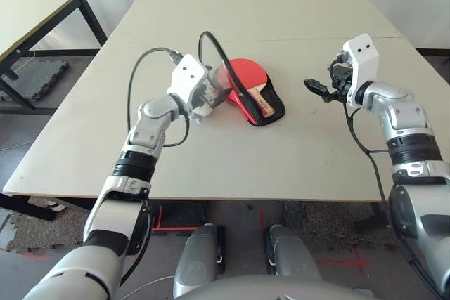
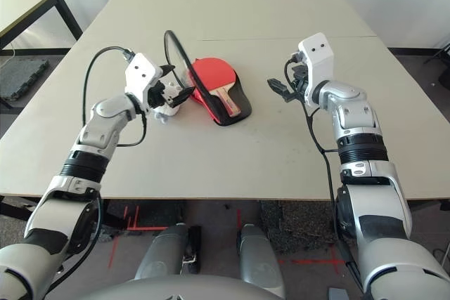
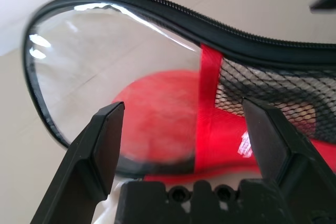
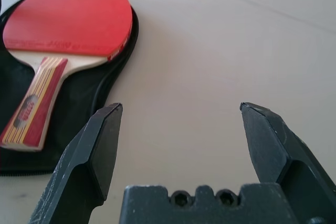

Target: Store the ping-pong paddle in its case and zip it.

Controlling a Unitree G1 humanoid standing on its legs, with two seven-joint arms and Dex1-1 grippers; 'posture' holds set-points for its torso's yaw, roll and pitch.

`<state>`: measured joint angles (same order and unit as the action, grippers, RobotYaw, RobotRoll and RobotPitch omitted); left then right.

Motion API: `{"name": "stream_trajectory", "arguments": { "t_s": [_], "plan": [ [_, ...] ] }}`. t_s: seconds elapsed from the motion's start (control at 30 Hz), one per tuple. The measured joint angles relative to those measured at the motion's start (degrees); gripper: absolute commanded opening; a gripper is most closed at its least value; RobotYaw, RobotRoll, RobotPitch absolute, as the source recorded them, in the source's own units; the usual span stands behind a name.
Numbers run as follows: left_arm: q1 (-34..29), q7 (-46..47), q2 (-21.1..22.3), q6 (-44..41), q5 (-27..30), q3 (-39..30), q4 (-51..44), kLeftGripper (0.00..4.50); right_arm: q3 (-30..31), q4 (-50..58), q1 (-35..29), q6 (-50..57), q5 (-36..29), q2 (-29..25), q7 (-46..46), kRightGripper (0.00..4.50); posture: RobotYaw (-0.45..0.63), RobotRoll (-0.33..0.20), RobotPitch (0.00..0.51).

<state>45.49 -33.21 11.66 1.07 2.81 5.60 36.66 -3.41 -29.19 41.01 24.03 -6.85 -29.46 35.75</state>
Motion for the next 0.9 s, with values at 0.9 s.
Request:
{"name": "stream_trajectory", "arguments": {
  "t_s": [0.9],
  "plan": [
    [-5.1,-3.7,1.2,-3.0,1.6,-1.7,-3.3,4.50,-3.9,6.1,-2.5,20.1,-11.3,3.4,2.0,4.45,0.08,0.000,0.096]
  ]
}}
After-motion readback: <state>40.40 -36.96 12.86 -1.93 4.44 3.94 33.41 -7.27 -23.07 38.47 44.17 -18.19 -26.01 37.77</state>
